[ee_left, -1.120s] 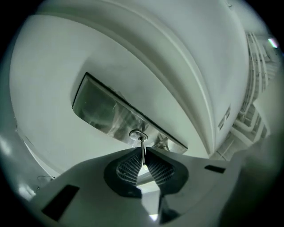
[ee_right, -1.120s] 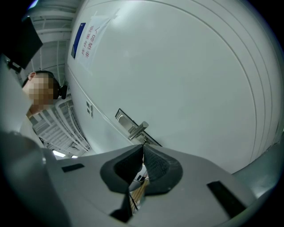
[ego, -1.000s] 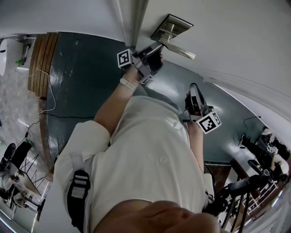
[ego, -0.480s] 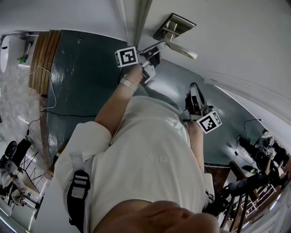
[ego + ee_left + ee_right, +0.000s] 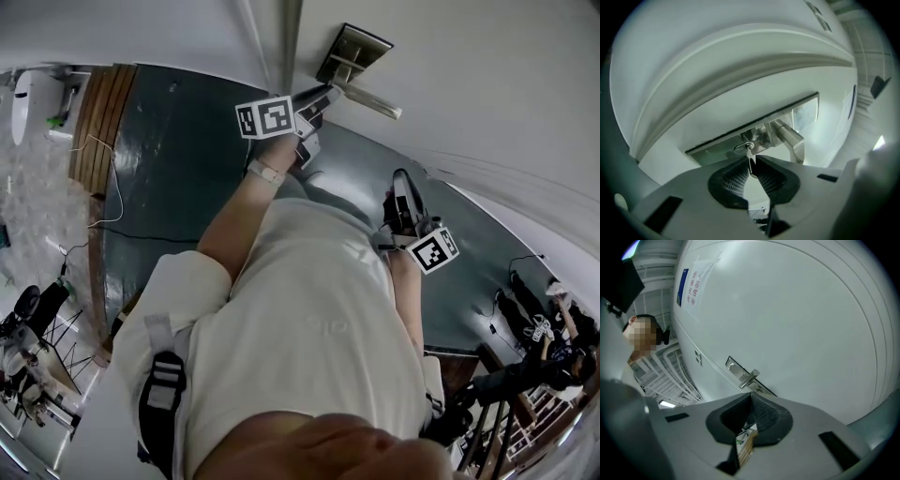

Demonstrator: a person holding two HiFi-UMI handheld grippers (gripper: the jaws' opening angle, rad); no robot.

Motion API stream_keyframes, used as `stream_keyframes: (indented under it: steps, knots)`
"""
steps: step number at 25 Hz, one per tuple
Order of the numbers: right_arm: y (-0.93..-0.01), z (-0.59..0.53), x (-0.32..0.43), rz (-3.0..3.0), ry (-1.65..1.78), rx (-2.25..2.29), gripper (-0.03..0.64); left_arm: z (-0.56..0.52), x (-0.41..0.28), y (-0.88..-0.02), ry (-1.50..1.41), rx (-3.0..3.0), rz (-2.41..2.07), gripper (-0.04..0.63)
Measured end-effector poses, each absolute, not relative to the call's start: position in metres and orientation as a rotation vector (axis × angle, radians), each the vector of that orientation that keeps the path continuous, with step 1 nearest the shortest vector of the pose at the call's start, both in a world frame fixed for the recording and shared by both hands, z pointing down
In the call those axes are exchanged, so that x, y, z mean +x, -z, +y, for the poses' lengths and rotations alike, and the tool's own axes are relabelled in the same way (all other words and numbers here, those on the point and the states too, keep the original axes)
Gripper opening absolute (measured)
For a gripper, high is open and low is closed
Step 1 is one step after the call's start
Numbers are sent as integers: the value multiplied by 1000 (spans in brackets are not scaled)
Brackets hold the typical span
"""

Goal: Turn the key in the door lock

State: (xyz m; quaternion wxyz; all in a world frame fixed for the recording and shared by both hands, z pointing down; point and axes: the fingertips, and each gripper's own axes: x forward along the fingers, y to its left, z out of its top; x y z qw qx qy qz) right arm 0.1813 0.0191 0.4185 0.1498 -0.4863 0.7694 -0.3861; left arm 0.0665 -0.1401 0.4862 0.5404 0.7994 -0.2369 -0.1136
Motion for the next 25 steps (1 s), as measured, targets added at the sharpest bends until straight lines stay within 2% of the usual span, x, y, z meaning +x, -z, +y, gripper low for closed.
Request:
stream_keyframes:
  steps: [14,25]
  knots:
    - [-422,14,187,2218,1092,-1320,21,-146,44,-497,-201,2194,-991,49]
    - [-423,17,191,2210,1086,-1288,21,-145,35,-507,-866,2463,-1442,41]
